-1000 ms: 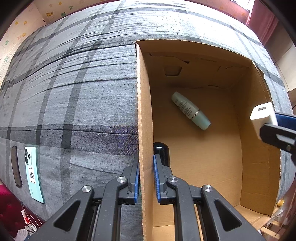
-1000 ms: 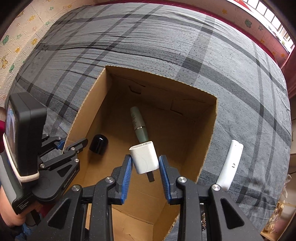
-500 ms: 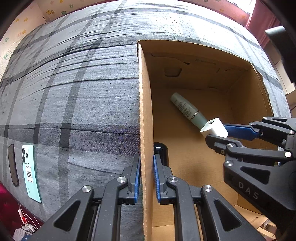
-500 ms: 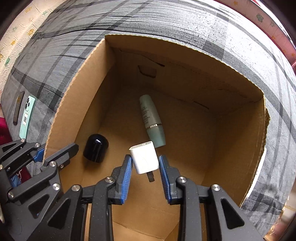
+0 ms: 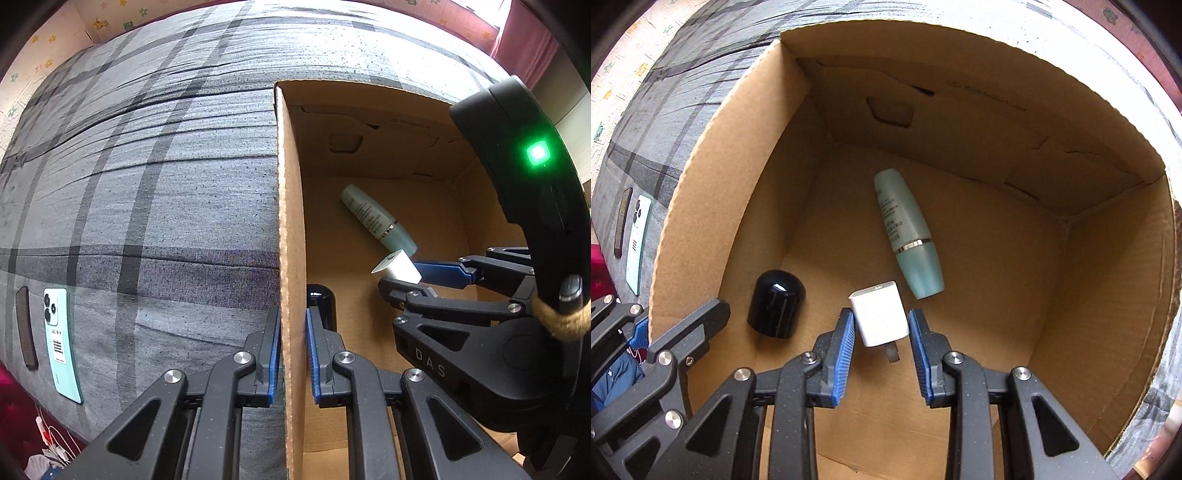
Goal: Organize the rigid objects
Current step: 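Open the right gripper to drop the small charger in the box, then move the right tool back to the larger white charger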
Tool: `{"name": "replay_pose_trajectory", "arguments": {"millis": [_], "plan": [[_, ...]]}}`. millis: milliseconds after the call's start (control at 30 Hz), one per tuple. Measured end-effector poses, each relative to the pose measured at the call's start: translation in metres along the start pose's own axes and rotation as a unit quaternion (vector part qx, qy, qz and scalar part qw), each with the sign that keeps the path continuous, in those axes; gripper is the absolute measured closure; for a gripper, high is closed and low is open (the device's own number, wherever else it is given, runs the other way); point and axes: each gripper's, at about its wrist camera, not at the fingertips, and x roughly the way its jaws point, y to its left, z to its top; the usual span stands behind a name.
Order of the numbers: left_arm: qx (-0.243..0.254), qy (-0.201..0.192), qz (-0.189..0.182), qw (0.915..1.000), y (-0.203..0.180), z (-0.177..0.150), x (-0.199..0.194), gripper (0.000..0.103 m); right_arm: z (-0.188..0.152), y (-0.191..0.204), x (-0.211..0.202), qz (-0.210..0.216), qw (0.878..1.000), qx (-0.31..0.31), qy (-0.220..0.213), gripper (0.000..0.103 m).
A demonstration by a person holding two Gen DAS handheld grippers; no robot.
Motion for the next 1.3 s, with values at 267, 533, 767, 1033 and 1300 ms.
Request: {"name": "replay_pose_trajectory", "arguments": {"millis": [267, 533, 767, 1033, 1300], "plan": [[-0.001, -0.001, 0.000, 1.0000, 0.000, -0.001, -0.001, 0.089, -0.001, -0.011, -0.001, 0.006, 1.000, 0.003, -0.004, 0.069], [-0.002, -0.001, 0.001, 1.0000, 0.000, -0.002, 0.000, 0.089, -0.003, -0.018, -0.014, 0.000, 1.000, 0.008, -0.021, 0.057], [-0.002, -0.001, 0.001, 1.0000, 0.000, -0.001, 0.000, 0.089, -0.005, -0.018, -0.039, -0.003, 0.999, 0.012, -0.042, 0.055], [-0.001, 0.000, 0.002, 1.0000, -0.001, 0.000, 0.000, 0.089, -0.017, -0.022, -0.063, -0.019, 0.998, 0.020, -0.064, 0.034], [0.000, 0.001, 0.003, 1.0000, 0.000, 0.000, 0.000, 0.089, -0.025, -0.016, -0.092, -0.024, 0.996, 0.016, -0.086, 0.022]]}}
